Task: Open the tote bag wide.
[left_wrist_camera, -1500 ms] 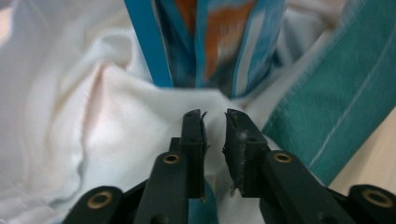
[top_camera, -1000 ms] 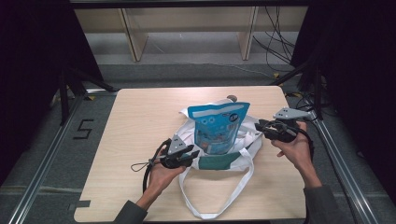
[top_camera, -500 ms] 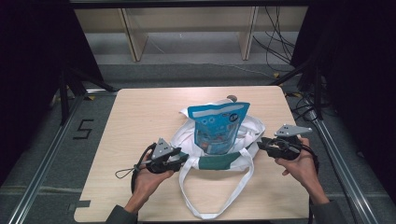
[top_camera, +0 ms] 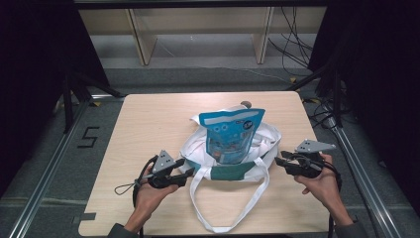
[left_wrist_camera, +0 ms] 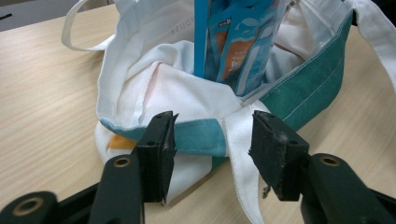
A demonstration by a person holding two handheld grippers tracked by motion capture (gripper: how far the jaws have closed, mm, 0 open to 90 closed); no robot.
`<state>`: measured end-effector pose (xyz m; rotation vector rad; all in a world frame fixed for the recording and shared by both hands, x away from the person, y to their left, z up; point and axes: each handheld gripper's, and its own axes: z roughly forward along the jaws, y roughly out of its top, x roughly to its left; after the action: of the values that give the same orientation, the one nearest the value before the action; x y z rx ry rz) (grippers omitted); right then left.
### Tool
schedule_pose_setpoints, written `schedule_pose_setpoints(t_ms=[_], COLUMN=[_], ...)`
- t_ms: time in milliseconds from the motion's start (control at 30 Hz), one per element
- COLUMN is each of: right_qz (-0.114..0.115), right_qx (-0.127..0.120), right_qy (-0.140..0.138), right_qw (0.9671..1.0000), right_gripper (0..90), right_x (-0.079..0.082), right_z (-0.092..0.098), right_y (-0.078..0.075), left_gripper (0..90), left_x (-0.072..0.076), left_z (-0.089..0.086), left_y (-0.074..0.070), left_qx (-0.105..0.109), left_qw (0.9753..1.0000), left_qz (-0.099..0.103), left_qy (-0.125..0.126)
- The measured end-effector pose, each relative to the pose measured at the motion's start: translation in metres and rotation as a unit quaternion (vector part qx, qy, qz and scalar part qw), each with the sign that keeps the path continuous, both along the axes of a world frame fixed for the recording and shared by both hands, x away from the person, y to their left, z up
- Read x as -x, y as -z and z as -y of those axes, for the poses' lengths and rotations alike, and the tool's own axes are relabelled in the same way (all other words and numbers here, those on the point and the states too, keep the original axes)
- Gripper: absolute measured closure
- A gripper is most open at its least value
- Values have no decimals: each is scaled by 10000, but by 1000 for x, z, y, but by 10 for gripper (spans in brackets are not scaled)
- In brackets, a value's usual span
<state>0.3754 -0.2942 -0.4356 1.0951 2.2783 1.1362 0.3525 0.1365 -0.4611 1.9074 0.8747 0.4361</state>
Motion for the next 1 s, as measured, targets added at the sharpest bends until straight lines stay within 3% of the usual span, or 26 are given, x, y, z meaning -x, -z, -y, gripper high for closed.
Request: schedule_pose_setpoints(t_ms=[67, 200, 233, 267, 300, 367, 400, 467, 567, 700, 767, 900, 1000], right_qz=[96, -75, 26, -37, 95, 63, 23, -158, -82, 4, -59, -28, -66], right_qx=[83, 43, 25, -36, 22, -2, -50, -146, -136, -77, -140, -247, -308], right_qy=[-87, -7, 33, 111, 55, 53, 195, 188, 255, 245, 172, 318, 364], right_qw=[9999, 10000, 10000, 9999, 9999, 10000, 9998, 9996, 9995, 9997, 9997, 9992, 9988], right_gripper=[599, 570, 559, 546, 540, 530, 512, 510, 505, 473, 464, 434, 402], right_x=[-1, 2, 2, 5, 3, 3, 5, 6, 6, 7, 9, 17, 23], right_z=[1, 1, 2, 4, 6, 8, 9, 11, 13, 15, 16, 17, 18], right_y=[2, 3, 4, 6, 7, 8, 11, 12, 14, 15, 16, 22, 27], left_gripper=[463, 428, 413, 396, 390, 378, 372, 365, 353, 340, 323, 272, 183], left_x=[1, 2, 3, 4, 4, 4, 6, 8, 9, 14, 15, 20, 24], left_z=[-1, -3, -3, -4, -4, -6, -7, -8, -9, -12, -12, -16, -21], left_y=[1, 3, 3, 4, 4, 4, 5, 6, 7, 11, 12, 14, 18], left_qx=[7, -36, -42, -12, -12, -14, -17, 17, 13, 171, 207, 253, 291], left_qw=[10000, 9999, 9999, 9999, 9999, 9999, 9998, 9997, 9997, 9996, 9994, 9990, 9976], left_qz=[-65, -104, -131, -155, -155, -153, -177, -204, -201, -138, -164, -192, -275], left_qy=[-33, -16, -47, -68, -68, -59, -112, -127, -123, -171, -232, -300, -560])
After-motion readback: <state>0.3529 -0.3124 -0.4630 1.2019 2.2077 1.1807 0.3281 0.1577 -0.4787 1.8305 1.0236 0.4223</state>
